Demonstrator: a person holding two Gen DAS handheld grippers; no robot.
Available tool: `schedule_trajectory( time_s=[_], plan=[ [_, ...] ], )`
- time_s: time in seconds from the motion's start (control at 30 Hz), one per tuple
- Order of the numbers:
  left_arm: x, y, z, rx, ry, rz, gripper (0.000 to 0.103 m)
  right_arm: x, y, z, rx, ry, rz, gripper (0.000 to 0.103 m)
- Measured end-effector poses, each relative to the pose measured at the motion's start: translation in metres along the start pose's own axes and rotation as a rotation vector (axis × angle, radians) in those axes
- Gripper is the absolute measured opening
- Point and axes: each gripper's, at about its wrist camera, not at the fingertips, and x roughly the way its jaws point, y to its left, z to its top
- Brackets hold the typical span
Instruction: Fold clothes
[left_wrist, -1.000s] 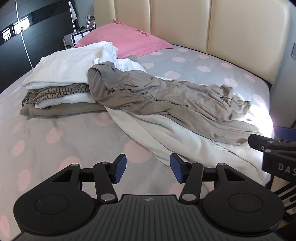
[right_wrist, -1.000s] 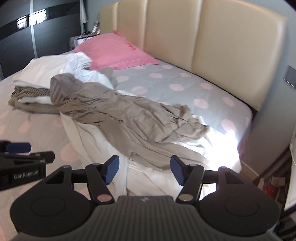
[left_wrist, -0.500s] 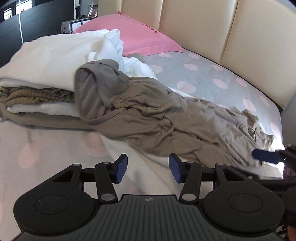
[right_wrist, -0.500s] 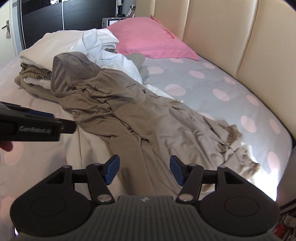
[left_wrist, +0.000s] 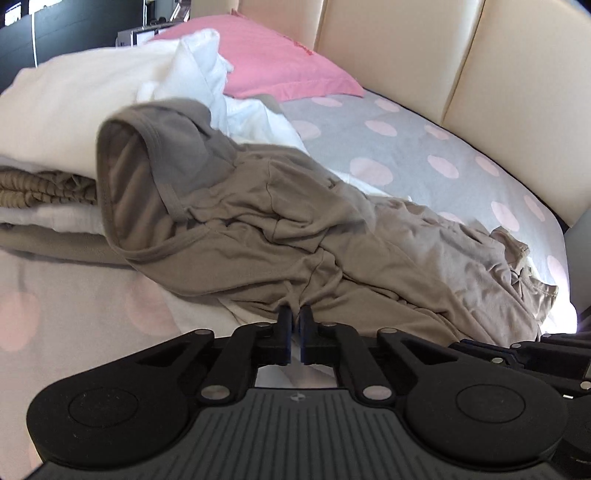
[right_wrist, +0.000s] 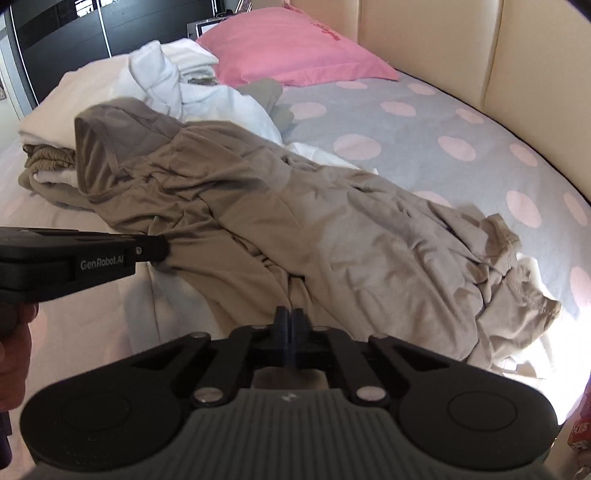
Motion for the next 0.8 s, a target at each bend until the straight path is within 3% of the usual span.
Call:
schedule_trajectory(
  time_s=[0.3,0.37,0.8],
  plan=[
    [-0.073,0.012,0.008,0.005,-0.086,0.081,0.000,-0.075,0.043,0.018,-0.061,-0.159,0.106,0.001],
    [-0.092,0.020,0.007,0.003,-0.094,0.113,0.000,-0.093,0.056,0.022,-0.061,-0.181,0.172,0.001],
    [-0.250,0.088,-0.018,-0.035,-0.234,0.314,0.000,-0.216,0.191,0.016,-0.249,-0.322,0.465,0.001]
  ],
)
